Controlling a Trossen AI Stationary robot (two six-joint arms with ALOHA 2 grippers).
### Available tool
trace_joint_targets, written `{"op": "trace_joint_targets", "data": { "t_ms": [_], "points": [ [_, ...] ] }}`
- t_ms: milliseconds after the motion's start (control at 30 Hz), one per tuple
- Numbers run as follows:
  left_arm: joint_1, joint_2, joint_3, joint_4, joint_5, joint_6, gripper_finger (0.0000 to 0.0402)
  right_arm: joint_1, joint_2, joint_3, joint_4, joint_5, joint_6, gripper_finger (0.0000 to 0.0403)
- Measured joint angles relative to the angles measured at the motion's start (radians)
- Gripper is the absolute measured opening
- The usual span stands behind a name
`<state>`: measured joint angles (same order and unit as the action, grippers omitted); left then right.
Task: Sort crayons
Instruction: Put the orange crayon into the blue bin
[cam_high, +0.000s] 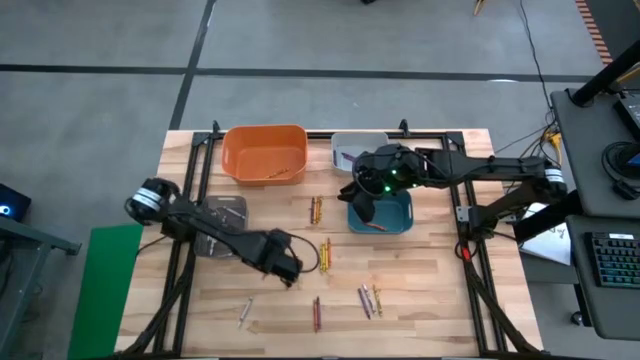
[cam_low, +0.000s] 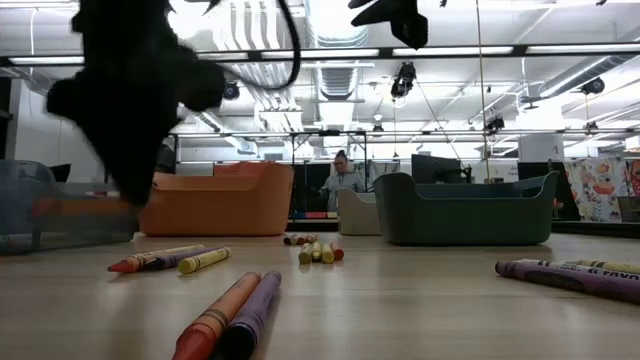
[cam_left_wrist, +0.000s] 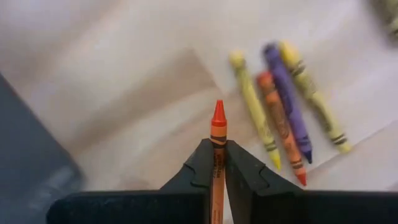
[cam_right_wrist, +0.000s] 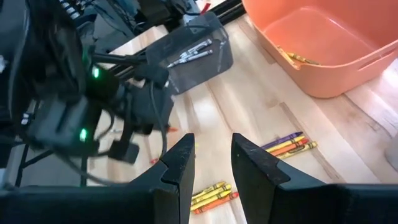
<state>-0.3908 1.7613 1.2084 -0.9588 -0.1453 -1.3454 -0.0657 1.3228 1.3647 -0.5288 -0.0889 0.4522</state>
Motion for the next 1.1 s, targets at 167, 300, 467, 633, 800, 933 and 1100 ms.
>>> {"op": "trace_joint_targets", "data": {
  "t_ms": [167, 300, 467, 633, 800, 933, 1100],
  "points": [
    [0.066, -0.166, 0.027, -0.019, -0.150, 0.171, 0.0000, 0.029, -0.037, 0.000, 0.000, 0.002, -0.007, 0.0095],
    [0.146, -0.329, 0.038, 0.119, -0.253, 0.413, 0.0000, 0.049, -0.066, 0.000, 0.003, 0.003, -0.022, 0.0095],
    [0.234, -0.504, 0.006, 0.543, -0.218, 0.906, 0.0000, 0.078, -0.079, 0.000, 0.058, 0.003, -0.135, 0.0095],
    [0.327, -0.562, 0.003, 0.829, -0.048, 1.116, 0.0000, 0.089, -0.059, 0.000, 0.222, 0.003, -0.192, 0.0096],
    [0.373, -0.548, 0.001, 0.937, 0.060, 1.155, 0.0000, 0.066, -0.026, 0.000, 0.369, 0.012, -0.193, 0.0096],
    [0.378, -0.535, 0.001, 0.976, 0.087, 1.165, 0.0000, 0.043, -0.016, 0.000, 0.382, 0.066, -0.192, 0.0109],
    [0.387, -0.529, 0.001, 0.986, 0.082, 1.170, 0.0000, 0.024, -0.011, 0.000, 0.386, 0.064, -0.213, 0.0132]
  ]
}}
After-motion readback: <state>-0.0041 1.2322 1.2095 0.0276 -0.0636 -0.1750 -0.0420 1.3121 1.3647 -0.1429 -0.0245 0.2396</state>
